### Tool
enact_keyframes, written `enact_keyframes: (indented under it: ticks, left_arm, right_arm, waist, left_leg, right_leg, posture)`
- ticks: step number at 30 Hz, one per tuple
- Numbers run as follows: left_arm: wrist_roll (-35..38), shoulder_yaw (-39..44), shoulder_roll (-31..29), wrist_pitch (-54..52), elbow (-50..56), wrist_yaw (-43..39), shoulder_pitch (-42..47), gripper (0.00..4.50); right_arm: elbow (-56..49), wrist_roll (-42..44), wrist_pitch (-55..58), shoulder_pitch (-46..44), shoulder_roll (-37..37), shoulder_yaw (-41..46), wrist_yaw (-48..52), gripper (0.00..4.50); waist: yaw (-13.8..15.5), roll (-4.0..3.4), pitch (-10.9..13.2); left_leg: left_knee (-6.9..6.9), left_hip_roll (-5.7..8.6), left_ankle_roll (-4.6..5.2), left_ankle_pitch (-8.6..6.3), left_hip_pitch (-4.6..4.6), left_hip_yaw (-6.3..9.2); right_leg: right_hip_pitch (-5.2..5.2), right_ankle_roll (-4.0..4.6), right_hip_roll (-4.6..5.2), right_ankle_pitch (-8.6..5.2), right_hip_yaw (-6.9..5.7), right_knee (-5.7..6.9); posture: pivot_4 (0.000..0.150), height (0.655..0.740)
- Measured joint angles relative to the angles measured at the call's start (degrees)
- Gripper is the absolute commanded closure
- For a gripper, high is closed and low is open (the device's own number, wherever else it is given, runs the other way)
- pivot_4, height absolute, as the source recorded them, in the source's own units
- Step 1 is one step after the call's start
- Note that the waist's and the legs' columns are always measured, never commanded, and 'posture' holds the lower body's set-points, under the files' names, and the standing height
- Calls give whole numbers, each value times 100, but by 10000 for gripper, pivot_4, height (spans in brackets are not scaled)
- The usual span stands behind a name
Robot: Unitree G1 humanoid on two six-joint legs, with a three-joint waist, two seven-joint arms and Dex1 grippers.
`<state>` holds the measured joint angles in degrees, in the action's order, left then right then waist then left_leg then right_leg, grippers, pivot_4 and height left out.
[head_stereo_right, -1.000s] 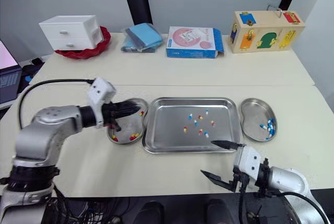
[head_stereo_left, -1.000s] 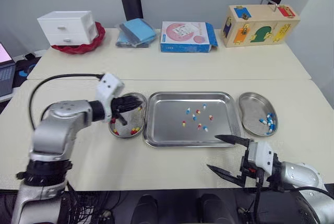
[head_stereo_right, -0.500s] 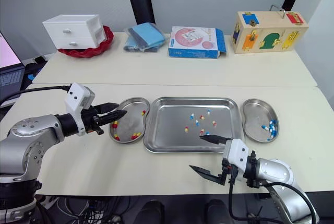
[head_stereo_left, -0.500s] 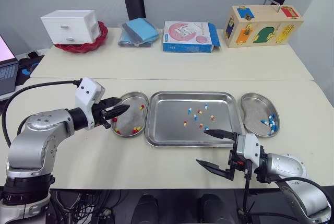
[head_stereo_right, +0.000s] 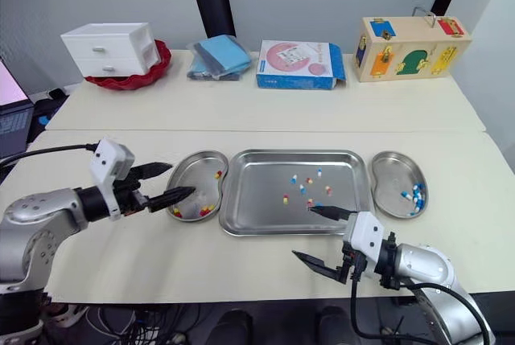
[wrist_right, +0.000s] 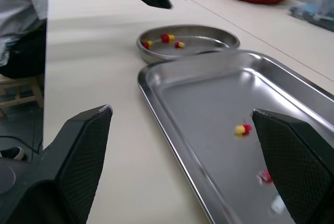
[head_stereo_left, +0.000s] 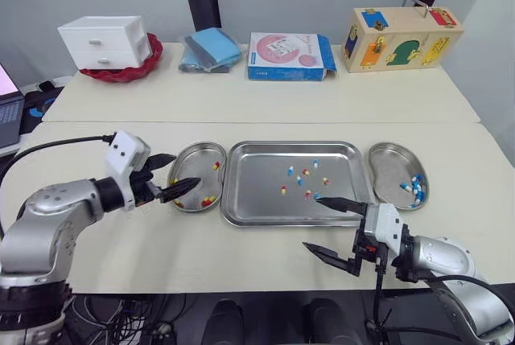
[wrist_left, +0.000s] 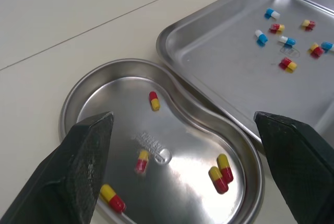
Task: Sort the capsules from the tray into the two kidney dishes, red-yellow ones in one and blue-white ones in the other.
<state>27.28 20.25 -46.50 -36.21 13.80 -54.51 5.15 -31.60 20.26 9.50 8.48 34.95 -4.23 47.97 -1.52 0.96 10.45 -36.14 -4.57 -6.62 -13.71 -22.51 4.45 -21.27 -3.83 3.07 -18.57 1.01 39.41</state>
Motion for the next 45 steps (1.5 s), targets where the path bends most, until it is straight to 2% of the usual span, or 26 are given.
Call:
enact_keyframes:
  ticks: [7,11,15,21,25,34,41,45]
  left_arm:
    - [115,899,-50,630,16,-487,-1497,518]
    - [84,1288,295,1002,-26,-490,-2425,518]
    - [-54,1354,497,1311,-78,-403,-2990,518]
    - [-42,1393,636,1431,-82,-353,-3426,518]
    - [-25,1393,721,1549,-82,-351,-3494,518]
    - [4,1368,778,1611,164,-218,-3571,518]
    - [201,1229,774,1205,718,42,-3353,518]
    - [237,1121,727,1006,892,131,-3228,518]
  right_arm:
    - [-212,138,91,822,323,1001,-56,0]
    - [-121,271,2,1595,715,2025,320,0]
    - [393,355,-284,2001,909,2827,794,0]
    - [1690,391,-457,1824,1306,3568,1344,0]
    - [2274,401,-451,1533,1487,3680,1565,0]
    - [2239,316,-513,1518,1496,3661,1744,0]
    - [1668,306,-413,1737,1485,3661,1703,0]
    - [778,429,-262,1843,1272,3457,1569,0]
  waist:
    - [2,2,-1]
    - [11,8,-3]
    - [9,24,-13]
    - [4,35,-21]
    - [-4,34,-21]
    - [2,33,-22]
    - [-1,31,-23]
    - [-1,29,-24]
  left_leg:
    - [1,-1,0,0,3,-3]
    - [2,-2,1,-1,5,-5]
    - [2,-2,1,-1,16,-7]
    - [1,-3,1,-1,20,-11]
    - [4,-3,2,-1,20,-12]
    - [3,-3,1,-1,20,-12]
    - [4,-3,1,-1,20,-12]
    - [4,-4,1,-1,20,-11]
  right_leg:
    - [4,2,1,-1,1,0]
    - [7,3,1,-2,-2,-4]
    - [18,8,2,-5,2,-5]
    - [19,13,1,-8,4,-5]
    - [18,14,1,-9,4,-6]
    - [19,13,1,-9,5,-6]
    - [19,13,1,-9,5,-6]
    - [19,13,0,-9,5,-5]
  posture:
    - [1500,7078]
    - [1500,7078]
    - [1500,7078]
    - [1500,7078]
    - [1500,7078]
    - [1500,7078]
    - [1500,7078]
    - [1500,7078]
